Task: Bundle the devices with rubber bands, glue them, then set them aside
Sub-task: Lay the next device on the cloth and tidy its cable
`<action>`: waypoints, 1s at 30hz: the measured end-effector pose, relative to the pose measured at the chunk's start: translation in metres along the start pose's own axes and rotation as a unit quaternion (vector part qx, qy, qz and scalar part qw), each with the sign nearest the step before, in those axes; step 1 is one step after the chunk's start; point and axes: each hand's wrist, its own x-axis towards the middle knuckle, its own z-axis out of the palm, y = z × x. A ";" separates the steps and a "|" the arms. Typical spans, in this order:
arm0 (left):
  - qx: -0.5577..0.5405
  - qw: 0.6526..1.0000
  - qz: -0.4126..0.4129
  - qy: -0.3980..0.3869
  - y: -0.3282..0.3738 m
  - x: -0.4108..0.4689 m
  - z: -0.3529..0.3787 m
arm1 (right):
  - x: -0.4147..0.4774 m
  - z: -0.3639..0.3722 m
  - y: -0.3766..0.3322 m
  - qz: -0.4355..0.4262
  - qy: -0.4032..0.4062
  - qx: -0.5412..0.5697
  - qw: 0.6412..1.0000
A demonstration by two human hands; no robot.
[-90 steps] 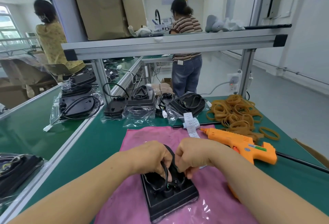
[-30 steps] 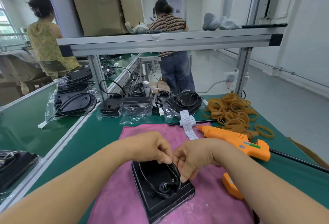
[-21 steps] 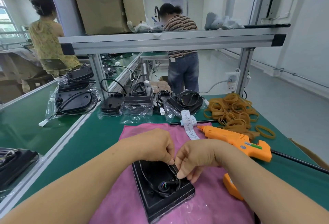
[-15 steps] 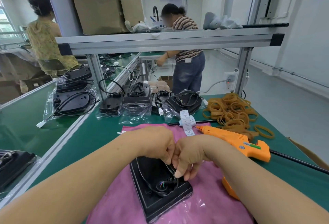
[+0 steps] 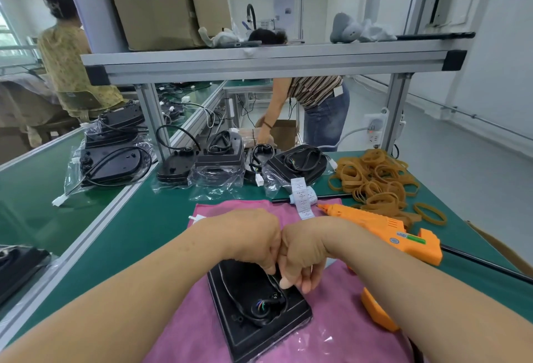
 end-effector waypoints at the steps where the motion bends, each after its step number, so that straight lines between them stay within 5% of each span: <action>1: 0.006 1.000 -0.002 0.005 -0.001 0.000 0.000 | 0.002 0.003 -0.001 -0.002 0.012 -0.005 1.000; 11: -0.013 0.994 -0.022 0.105 -0.039 -0.001 -0.015 | 0.004 0.007 0.001 -0.010 0.039 0.030 0.999; 18: 0.003 0.990 0.008 0.142 -0.043 0.003 0.004 | 0.020 0.018 -0.011 -0.080 0.305 -0.081 0.946; 22: -0.029 0.978 0.023 0.205 -0.056 -0.001 0.020 | 0.035 0.035 -0.020 -0.110 0.382 -0.185 0.899; 24: -0.125 0.953 0.001 0.277 -0.064 -0.007 0.031 | 0.039 0.038 -0.019 -0.102 0.404 -0.197 0.887; 27: -0.277 0.869 -0.084 0.402 -0.076 -0.018 0.044 | 0.041 0.039 -0.016 -0.092 0.416 -0.202 0.882; 30: -0.316 0.836 -0.146 0.425 -0.082 -0.027 0.057 | 0.040 0.040 -0.022 -0.090 0.403 -0.232 0.880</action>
